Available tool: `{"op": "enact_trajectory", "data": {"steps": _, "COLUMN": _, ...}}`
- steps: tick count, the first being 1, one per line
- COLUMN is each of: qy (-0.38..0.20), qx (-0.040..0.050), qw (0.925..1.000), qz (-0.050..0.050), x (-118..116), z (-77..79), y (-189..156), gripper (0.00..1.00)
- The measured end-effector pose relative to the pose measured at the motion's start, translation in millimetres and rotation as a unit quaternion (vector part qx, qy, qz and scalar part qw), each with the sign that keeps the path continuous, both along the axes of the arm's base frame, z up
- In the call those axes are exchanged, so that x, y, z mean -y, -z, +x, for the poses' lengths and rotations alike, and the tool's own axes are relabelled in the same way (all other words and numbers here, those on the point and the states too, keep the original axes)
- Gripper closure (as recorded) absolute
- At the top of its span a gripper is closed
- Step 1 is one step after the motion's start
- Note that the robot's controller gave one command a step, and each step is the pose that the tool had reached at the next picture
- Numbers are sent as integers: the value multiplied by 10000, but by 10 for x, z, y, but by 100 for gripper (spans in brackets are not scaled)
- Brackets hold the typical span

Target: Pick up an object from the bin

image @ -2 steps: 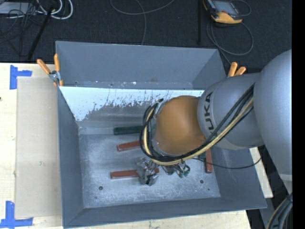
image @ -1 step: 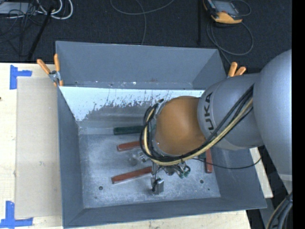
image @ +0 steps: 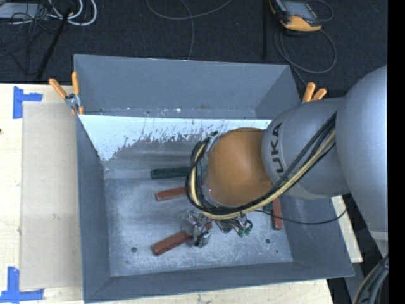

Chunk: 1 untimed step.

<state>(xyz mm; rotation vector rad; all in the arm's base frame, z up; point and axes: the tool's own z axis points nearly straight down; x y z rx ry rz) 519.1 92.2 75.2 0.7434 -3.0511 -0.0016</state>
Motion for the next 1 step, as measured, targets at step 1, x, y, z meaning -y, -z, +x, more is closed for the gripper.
{"op": "enact_trajectory", "data": {"steps": 1, "qy": -1119, "qx": 43, "qw": 9937, "qz": 5, "x": -190, "z": 67, "y": -1430, "gripper": 100}}
